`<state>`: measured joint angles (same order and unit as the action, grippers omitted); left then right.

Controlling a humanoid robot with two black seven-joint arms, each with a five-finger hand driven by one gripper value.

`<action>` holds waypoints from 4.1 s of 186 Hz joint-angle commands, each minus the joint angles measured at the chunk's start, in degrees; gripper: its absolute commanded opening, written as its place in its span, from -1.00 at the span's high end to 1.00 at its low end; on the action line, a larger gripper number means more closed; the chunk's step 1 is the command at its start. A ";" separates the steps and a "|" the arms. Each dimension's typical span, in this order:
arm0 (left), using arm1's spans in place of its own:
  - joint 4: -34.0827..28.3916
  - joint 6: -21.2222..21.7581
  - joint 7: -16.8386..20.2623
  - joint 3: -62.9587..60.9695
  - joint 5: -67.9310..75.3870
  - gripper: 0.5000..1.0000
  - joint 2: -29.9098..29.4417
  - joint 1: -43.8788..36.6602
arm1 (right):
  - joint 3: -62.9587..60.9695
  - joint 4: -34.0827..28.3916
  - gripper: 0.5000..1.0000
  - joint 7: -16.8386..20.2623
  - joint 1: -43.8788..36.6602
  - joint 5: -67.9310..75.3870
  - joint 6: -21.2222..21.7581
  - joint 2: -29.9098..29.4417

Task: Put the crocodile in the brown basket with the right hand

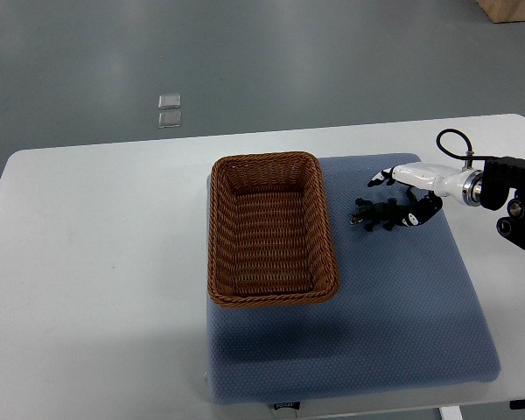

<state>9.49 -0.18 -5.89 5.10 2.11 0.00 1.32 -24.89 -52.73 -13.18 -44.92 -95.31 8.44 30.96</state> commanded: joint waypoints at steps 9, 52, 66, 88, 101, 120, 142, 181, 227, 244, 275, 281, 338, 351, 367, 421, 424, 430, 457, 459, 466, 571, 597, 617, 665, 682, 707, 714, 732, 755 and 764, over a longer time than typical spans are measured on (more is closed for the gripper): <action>0.00 0.00 0.00 0.00 0.00 -1.00 0.00 0.00 | 0.98 0.00 -0.26 -0.18 0.01 -0.14 0.00 0.07; 0.00 0.00 0.00 0.00 0.00 -1.00 0.00 0.00 | 2.13 0.00 -0.11 -0.71 0.01 -1.19 -1.32 -0.02; 0.00 0.00 0.00 0.00 0.00 -1.00 0.00 0.00 | 2.13 0.00 0.00 -0.71 0.01 -1.19 -1.41 -0.02; 0.00 0.00 0.00 0.00 0.00 -1.00 0.00 0.00 | 2.13 0.00 0.25 -0.71 0.01 -1.19 -1.76 -0.28; 0.00 0.00 0.00 0.00 0.00 -1.00 0.00 0.00 | 2.13 0.09 0.37 -0.71 0.01 -1.19 -2.03 -0.37; 0.00 0.00 0.00 0.00 0.00 -1.00 0.00 0.00 | 2.21 0.17 0.57 -0.71 0.01 -1.19 -2.03 -0.46; 0.00 0.00 0.00 0.00 0.00 -1.00 0.00 0.00 | 2.21 0.17 0.85 -0.71 0.01 -1.28 -2.03 -0.46; 0.00 0.00 0.00 0.00 0.00 -1.00 0.00 0.00 | 2.21 0.17 1.00 -0.71 0.01 -1.28 -3.34 -0.02; 0.00 0.00 0.00 0.00 0.00 -1.00 0.00 0.00 | 2.13 0.09 1.00 -1.06 -0.17 -1.19 -4.93 0.59; 0.00 0.00 0.00 0.00 0.00 -1.00 0.00 0.00 | 2.04 0.09 1.00 -1.33 -0.26 -1.10 -6.07 0.59; 0.00 0.00 0.00 0.00 0.00 -1.00 0.00 0.00 | 1.95 -0.18 1.00 -1.76 -1.84 -0.93 -7.47 0.68; 0.00 0.00 0.00 0.00 0.00 -1.00 0.00 0.00 | 1.95 -0.44 1.00 -2.03 -2.36 -0.93 -7.74 0.68; 0.00 0.00 0.00 0.00 0.00 -1.00 0.00 0.00 | 1.95 -5.63 1.00 -3.35 -7.73 -0.75 -9.32 0.07; 0.00 0.00 0.00 0.00 0.00 -1.00 0.00 0.00 | 1.95 -7.30 1.00 -3.52 -9.22 -0.66 -9.50 -0.20; 0.00 0.00 0.00 0.00 0.00 -1.00 0.00 0.00 | 2.04 -9.76 1.00 -4.05 -10.19 -0.75 -9.58 -0.46; 0.00 0.00 0.00 0.00 0.00 -1.00 0.00 0.00 | 3.88 -13.89 1.00 -4.75 -10.01 -1.10 -9.50 -6.52; 0.00 0.00 0.00 0.00 0.00 -1.00 0.00 0.00 | 4.41 -13.89 1.00 -4.75 -10.01 -1.10 -9.50 -6.96; 0.00 0.00 0.00 0.00 0.00 -1.00 0.00 0.00 | 4.94 -13.89 1.00 -4.93 -9.92 -1.10 -9.50 -7.49; 0.00 0.00 0.00 0.00 0.00 -1.00 0.00 0.00 | 6.17 -13.80 1.00 -5.02 -8.87 -1.28 -9.50 -9.07; 0.00 0.00 0.00 0.00 0.00 -1.00 0.00 0.00 | 6.17 -13.80 1.00 -5.02 -8.78 -1.37 -9.50 -9.16; 0.00 0.00 0.00 0.00 0.00 -1.00 0.00 0.00 | 6.26 -13.63 1.00 -5.02 -8.52 -1.72 -9.50 -9.25; 0.00 0.00 0.00 0.00 0.00 -1.00 0.00 0.00 | 6.26 -11.69 -0.27 -4.84 -6.06 -1.89 -10.11 -9.69; 0.00 0.00 0.00 0.00 0.00 -1.00 0.00 0.00 | 6.17 -10.29 -0.55 -4.84 -5.79 -1.89 -11.25 -10.22; 0.00 0.00 0.00 0.00 -0.09 -1.00 0.00 0.00 | 5.38 -9.49 -0.59 -4.75 -5.71 -1.81 -11.52 -10.57; 0.00 0.00 0.00 0.00 -0.08 -1.00 0.00 0.00 | -4.63 -5.63 -0.59 -4.40 -2.19 0.39 -11.69 -10.92; 0.00 0.00 0.00 0.00 0.00 -1.00 0.00 0.00 | -10.09 -4.22 -0.59 -4.23 -0.26 3.73 -10.64 -11.62; 0.00 0.00 0.00 0.00 0.00 -1.00 0.00 0.00 | -18.00 -0.09 -0.59 -4.05 1.33 14.89 -7.04 -12.24; 0.00 0.00 0.00 -0.09 0.00 -1.00 0.00 0.00 | -20.54 1.49 -0.59 -3.26 1.68 18.84 -6.07 -12.76; 0.00 0.00 0.00 0.00 0.00 -1.00 0.00 0.00 | -26.09 3.69 -0.59 -1.59 3.17 25.97 -3.78 -13.91; 0.00 0.00 0.00 0.00 0.00 -1.00 0.00 0.00 | -33.29 4.04 -0.59 -0.01 5.81 30.36 -0.88 -14.00; 0.00 0.00 0.00 0.00 0.00 -1.00 0.00 0.00 | -35.32 4.30 -0.59 0.26 6.42 31.59 0.08 -14.08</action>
<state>9.49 -0.18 -5.89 5.10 2.10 0.00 1.32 -55.49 -48.88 -13.72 -40.08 -66.59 6.43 17.04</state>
